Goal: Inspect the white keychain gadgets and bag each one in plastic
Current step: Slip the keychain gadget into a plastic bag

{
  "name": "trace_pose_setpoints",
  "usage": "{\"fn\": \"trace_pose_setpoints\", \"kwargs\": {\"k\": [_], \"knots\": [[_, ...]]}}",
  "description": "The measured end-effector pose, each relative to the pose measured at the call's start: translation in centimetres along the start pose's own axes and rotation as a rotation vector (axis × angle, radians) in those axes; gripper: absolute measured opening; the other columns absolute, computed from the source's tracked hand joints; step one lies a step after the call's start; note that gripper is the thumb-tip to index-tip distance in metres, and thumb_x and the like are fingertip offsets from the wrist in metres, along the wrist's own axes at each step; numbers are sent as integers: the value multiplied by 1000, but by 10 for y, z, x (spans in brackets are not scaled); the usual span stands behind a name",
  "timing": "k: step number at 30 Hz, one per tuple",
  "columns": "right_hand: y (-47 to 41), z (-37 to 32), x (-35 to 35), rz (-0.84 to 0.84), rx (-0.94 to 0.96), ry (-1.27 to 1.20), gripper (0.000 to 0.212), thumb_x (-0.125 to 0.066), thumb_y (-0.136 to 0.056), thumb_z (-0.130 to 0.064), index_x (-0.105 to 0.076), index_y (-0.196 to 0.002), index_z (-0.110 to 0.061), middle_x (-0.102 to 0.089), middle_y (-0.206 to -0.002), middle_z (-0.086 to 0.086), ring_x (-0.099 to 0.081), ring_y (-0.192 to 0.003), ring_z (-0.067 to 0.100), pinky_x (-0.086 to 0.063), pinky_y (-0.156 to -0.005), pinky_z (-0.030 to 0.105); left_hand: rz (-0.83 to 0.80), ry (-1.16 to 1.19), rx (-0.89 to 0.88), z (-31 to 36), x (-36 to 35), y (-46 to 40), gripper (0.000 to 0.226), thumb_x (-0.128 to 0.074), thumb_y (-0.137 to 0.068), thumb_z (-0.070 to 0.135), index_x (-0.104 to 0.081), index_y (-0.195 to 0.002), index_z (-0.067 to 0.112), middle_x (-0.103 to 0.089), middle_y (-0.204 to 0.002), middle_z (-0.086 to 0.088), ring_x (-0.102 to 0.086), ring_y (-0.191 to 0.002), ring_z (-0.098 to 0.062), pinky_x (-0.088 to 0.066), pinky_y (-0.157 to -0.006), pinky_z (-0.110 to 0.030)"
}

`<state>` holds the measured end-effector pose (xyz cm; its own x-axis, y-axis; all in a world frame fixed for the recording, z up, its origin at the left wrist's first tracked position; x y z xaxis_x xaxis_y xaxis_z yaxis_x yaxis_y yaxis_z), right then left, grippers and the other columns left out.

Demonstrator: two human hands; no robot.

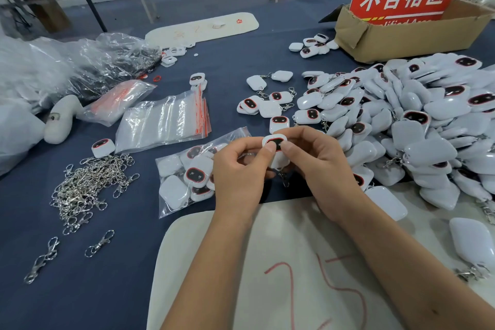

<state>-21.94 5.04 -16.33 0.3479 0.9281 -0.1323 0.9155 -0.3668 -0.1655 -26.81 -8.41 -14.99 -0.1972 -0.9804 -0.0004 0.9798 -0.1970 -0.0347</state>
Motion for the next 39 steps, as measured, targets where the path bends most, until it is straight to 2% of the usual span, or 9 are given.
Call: {"fn": "trace_pose_setpoints", "kwargs": {"k": [4, 8, 11, 16, 18, 22, 28, 31, 39], "knots": [[0, 0, 0, 47, 14, 34, 12, -65, -99, -8, -77, -99, -11, -77, -85, 9, -67, -73, 11, -54, -66, 22, -39, -19, -26, 2, -1, 1, 7, -73, -94, 10, -79, -95, 14, -76, -79, -5, -66, -65, -17, -55, -59, -21], [0, -1, 2, 108, 7, 52, 9, -70, -97, -7, -78, -96, -11, -80, -87, 5, -73, -76, 13, -56, -71, 22, -126, -51, -59, 4, -2, 3, 13, -73, -91, 4, -78, -97, 14, -77, -84, -1, -71, -73, -21, -63, -73, -39], [1, -2, 2, 132, 25, 89, 9, -71, -95, -3, -77, -93, -10, -80, -84, 4, -73, -73, 11, -55, -68, 19, -157, -87, -86, 5, -2, 4, 19, -72, -89, -1, -76, -96, 16, -77, -85, 2, -71, -69, -12, -61, -73, -33], [2, -3, 2, 145, 18, 114, 11, -71, -95, -3, -77, -93, -11, -79, -82, 3, -70, -69, 10, -55, -65, 19, -178, -96, -80, 4, -2, 4, 20, -75, -88, 0, -76, -99, 17, -76, -86, 1, -70, -67, -11, -60, -71, -33], [2, -3, 0, 130, 8, 84, 9, -69, -97, -4, -76, -94, -10, -77, -79, 3, -66, -64, 9, -53, -60, 20, -177, -83, -76, 4, -1, 4, 19, -76, -88, 3, -75, -99, 18, -77, -87, 0, -72, -68, -13, -60, -70, -30], [2, -3, 0, 104, 8, 45, 7, -69, -98, -6, -75, -98, -9, -76, -82, 8, -67, -67, 11, -54, -60, 22, -177, -60, -58, 2, 0, 2, 18, -77, -89, 5, -75, -101, 18, -77, -89, -3, -76, -75, -26, -63, -77, -41], [2, -3, 0, 66, 38, 47, 7, -69, -98, -11, -76, -97, -13, -75, -83, 3, -67, -68, 11, -53, -60, 21, -200, 50, 2, 1, 1, 0, 16, -77, -88, 0, -72, -99, 10, -76, -82, -12, -73, -71, -23, -55, -64, -26], [3, -3, -1, 64, 58, 24, 9, -68, -98, -7, -76, -97, -11, -74, -81, -1, -66, -68, 8, -52, -61, 17, -189, 40, -25, 1, 1, 0, 16, -78, -87, -1, -72, -97, 9, -74, -77, -9, -69, -65, -14, -50, -59, -20], [3, -6, -3, 32, 64, -52, 15, -64, -101, -2, -75, -110, -7, -75, -87, -3, -67, -75, 5, -52, -68, 16, -80, 86, -87, 3, -3, 2, 19, -81, -84, -1, -74, -97, 11, -76, -80, -6, -64, -62, -11, -50, -58, -21]]}}
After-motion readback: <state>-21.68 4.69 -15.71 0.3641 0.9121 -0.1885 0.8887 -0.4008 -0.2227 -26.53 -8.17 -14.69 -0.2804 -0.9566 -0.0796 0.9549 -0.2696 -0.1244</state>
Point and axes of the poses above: each hand's wrist, its own y-axis away from the middle knuckle, its own x-axis out of the back of the hand, z = x × y, the point moved 2 cm from there along -y, towards the middle knuckle
